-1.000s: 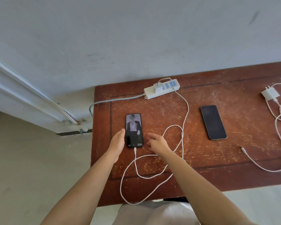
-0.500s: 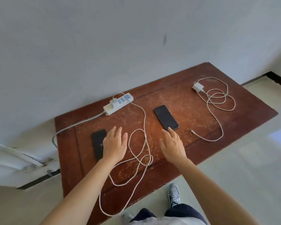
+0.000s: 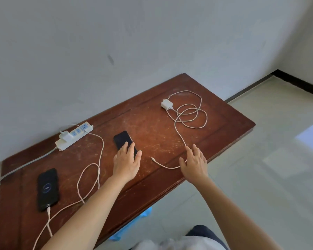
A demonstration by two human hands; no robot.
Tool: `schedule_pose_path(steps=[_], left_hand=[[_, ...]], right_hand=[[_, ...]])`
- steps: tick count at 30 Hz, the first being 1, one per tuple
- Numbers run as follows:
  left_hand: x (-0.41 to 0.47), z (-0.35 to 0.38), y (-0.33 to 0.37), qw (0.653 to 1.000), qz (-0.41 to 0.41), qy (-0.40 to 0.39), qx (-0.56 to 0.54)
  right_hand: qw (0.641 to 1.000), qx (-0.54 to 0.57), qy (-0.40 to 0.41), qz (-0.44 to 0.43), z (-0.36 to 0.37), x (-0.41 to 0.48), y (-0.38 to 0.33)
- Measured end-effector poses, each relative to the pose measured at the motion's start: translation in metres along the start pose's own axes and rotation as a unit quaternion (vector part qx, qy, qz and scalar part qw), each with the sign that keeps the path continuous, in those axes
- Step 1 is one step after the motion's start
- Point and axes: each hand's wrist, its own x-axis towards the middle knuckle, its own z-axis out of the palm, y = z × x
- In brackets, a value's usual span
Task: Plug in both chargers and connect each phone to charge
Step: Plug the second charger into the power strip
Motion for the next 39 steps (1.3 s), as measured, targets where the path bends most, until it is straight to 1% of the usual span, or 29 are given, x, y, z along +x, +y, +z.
schedule_pose_path(steps=[5,10,14,17,20,22,24,26,28,31,35,39], left_hand=[[0.018,0.011,0.048,1.0,-0.007,-0.008,0.018],[0.056,0.024,0.06,0.999,-0.019,-0.023,0.043],[0.096,0.037,0.052,0.997,-0.03,-0.043,0.062],[0.132,0.046,0.041,0.995,-0.037,-0.044,0.082],[0.168,0.054,0.028,0.991,-0.037,-0.045,0.124],[0.186,0.062,0.02,0.986,-0.046,-0.062,0.146],[0.196,0.07,0.018,0.985,-0.057,-0.081,0.143],[0.2,0.076,0.019,0.988,-0.067,-0.064,0.123],[0.2,0.078,0.019,0.991,-0.063,-0.042,0.113],[0.199,0.08,0.016,0.993,-0.054,-0.022,0.104],[0.202,0.067,0.015,0.992,-0.054,-0.044,0.109],[0.181,0.035,0.013,0.992,-0.073,-0.004,0.107]], right_hand=[[0.999,-0.009,-0.036,-0.001,-0.032,0.037,0.034],[0.996,-0.034,-0.071,-0.035,-0.045,0.095,0.032],[0.993,-0.048,-0.081,-0.077,-0.048,0.144,0.013],[0.99,-0.044,-0.085,-0.106,-0.045,0.188,-0.009],[0.987,-0.034,-0.09,-0.127,-0.034,0.242,-0.039],[0.986,-0.035,-0.088,-0.138,-0.022,0.279,-0.059],[0.985,-0.044,-0.093,-0.135,-0.006,0.31,-0.072],[0.984,-0.06,-0.107,-0.132,0.009,0.33,-0.077],[0.983,-0.069,-0.104,-0.138,0.019,0.337,-0.077],[0.983,-0.062,-0.072,-0.154,0.019,0.33,-0.077],[0.983,0.013,-0.046,-0.178,0.001,0.305,-0.079],[0.975,0.048,-0.018,-0.215,-0.02,0.27,-0.082]])
